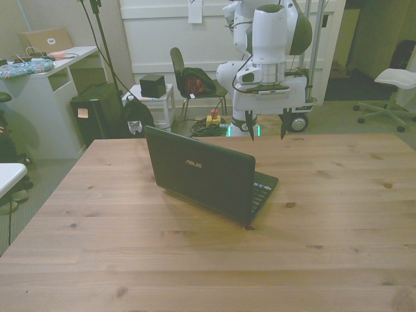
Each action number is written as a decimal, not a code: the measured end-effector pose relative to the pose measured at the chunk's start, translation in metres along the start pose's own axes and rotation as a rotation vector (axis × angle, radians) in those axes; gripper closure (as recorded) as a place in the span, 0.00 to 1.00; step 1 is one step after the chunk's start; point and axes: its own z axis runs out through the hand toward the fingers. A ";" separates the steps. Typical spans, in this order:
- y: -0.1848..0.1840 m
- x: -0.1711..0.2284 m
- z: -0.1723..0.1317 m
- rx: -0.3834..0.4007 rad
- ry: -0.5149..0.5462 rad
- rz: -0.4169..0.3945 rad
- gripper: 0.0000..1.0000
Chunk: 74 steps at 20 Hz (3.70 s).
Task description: Close the laptop
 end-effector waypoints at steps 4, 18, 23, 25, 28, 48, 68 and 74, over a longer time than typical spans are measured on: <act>0.000 0.002 -0.003 -0.010 0.015 -0.011 0.00; 0.013 0.145 -0.174 0.028 0.175 0.180 0.00; 0.030 0.204 -0.209 0.021 0.200 0.285 0.00; 0.048 0.232 -0.210 0.014 0.201 0.339 0.00; 0.077 0.270 -0.201 0.003 0.196 0.403 0.00; -0.007 0.364 -0.079 0.009 0.070 0.416 0.00; 0.020 0.339 -0.065 -0.001 -0.012 0.581 1.00; 0.023 0.340 -0.064 -0.004 -0.013 0.586 1.00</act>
